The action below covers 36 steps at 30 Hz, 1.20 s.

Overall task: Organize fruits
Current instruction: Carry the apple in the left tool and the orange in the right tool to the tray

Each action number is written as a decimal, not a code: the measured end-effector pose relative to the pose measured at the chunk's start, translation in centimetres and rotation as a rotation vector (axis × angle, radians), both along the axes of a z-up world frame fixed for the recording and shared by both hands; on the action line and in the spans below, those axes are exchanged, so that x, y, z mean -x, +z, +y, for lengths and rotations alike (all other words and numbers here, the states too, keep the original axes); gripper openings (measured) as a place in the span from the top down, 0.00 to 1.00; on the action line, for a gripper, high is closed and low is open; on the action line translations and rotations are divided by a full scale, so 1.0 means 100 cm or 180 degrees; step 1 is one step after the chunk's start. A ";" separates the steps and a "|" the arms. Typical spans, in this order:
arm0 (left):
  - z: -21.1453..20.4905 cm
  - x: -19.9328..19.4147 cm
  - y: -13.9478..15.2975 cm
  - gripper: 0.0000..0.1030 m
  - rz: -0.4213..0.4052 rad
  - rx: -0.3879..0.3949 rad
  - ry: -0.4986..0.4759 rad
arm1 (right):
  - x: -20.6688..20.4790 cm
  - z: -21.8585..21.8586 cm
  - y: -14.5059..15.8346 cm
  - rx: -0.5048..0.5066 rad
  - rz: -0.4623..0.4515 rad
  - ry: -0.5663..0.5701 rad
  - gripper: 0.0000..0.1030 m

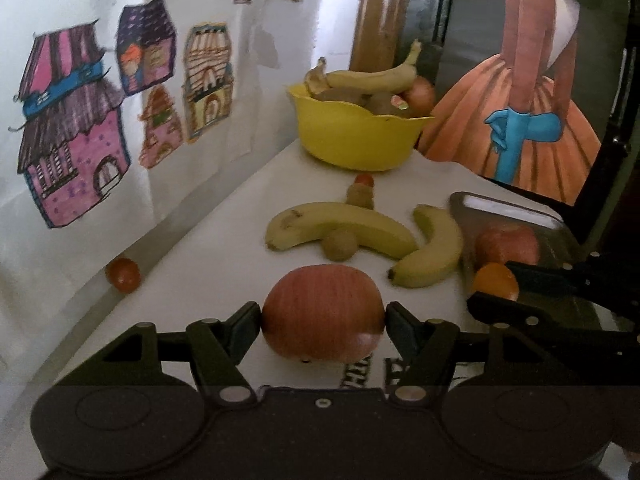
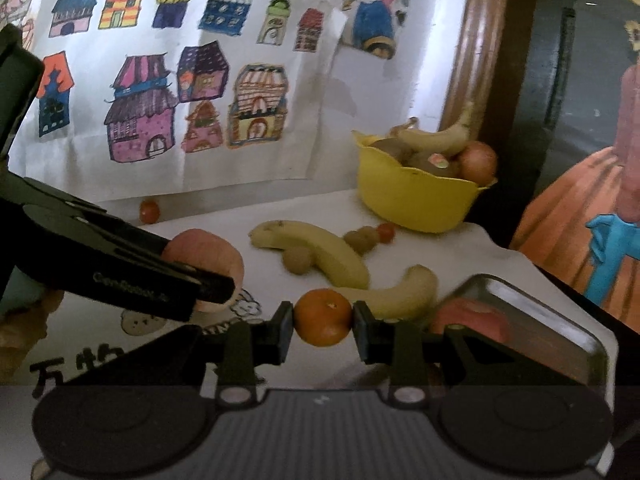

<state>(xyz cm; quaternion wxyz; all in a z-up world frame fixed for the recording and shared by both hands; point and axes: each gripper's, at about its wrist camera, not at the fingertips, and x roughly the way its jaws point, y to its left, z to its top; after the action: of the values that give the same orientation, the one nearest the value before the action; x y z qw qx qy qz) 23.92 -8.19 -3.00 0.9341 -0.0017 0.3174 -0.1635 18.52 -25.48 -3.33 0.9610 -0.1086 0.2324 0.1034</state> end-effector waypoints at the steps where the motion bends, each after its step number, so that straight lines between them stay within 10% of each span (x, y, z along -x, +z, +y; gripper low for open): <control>1: -0.004 0.002 0.002 0.32 -0.0010 0.0001 -0.0019 | 0.004 -0.005 0.001 -0.0007 -0.0007 -0.0028 0.66; 16: -0.047 0.027 0.008 0.41 -0.0118 -0.0106 -0.0231 | 0.048 -0.067 -0.005 -0.0050 0.0022 -0.0402 0.66; 36: -0.045 0.029 -0.013 0.29 -0.0019 -0.0223 -0.0309 | 0.039 -0.054 -0.013 -0.0135 0.0081 -0.0239 0.66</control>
<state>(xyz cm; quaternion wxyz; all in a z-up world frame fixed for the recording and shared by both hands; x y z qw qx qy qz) 21.02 -12.69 -4.29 0.9255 0.0468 0.3199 -0.1974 14.64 -30.86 -4.64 0.9633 -0.0781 0.2462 0.0735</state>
